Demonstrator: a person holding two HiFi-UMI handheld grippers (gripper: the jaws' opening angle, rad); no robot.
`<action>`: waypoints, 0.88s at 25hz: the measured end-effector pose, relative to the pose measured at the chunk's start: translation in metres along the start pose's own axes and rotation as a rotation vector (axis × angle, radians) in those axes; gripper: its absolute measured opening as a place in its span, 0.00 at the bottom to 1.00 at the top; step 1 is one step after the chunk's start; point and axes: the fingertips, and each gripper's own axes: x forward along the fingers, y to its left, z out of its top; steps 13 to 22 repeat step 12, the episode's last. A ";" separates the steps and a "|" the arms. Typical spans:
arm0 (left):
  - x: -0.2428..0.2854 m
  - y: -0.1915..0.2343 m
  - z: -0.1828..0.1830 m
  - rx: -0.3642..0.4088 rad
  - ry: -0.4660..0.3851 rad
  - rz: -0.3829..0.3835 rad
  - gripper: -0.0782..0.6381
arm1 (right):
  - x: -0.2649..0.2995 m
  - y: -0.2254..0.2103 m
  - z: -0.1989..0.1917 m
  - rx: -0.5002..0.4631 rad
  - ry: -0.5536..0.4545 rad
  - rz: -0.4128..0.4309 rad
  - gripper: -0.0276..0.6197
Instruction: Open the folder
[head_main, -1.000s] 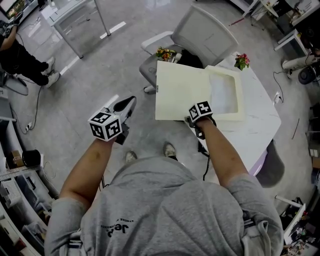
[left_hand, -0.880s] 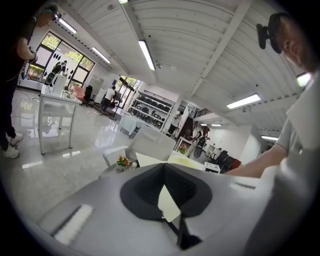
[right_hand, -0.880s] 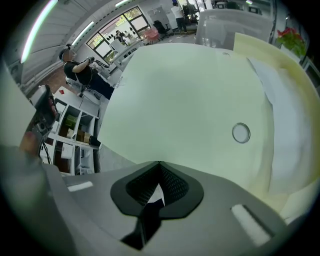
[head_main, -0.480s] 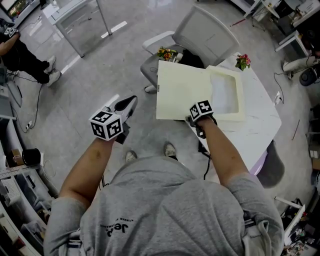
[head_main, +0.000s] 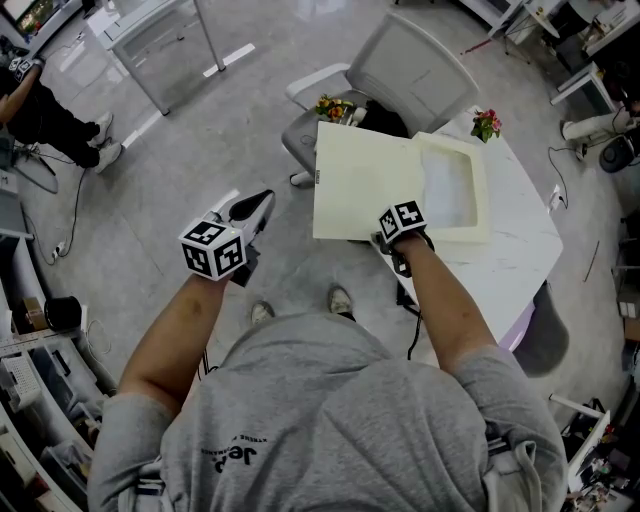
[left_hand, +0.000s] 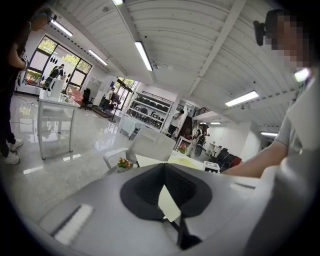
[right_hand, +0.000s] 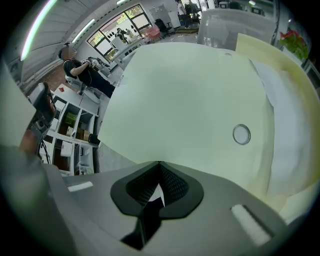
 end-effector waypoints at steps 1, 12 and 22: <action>0.000 0.000 0.000 0.003 0.001 0.001 0.18 | 0.000 0.000 0.000 0.000 -0.001 0.000 0.05; 0.000 0.000 0.001 0.018 -0.001 0.003 0.18 | 0.000 -0.001 0.000 0.000 -0.002 -0.003 0.05; 0.000 0.000 0.001 0.018 -0.001 0.003 0.18 | 0.000 -0.001 0.000 0.000 -0.002 -0.003 0.05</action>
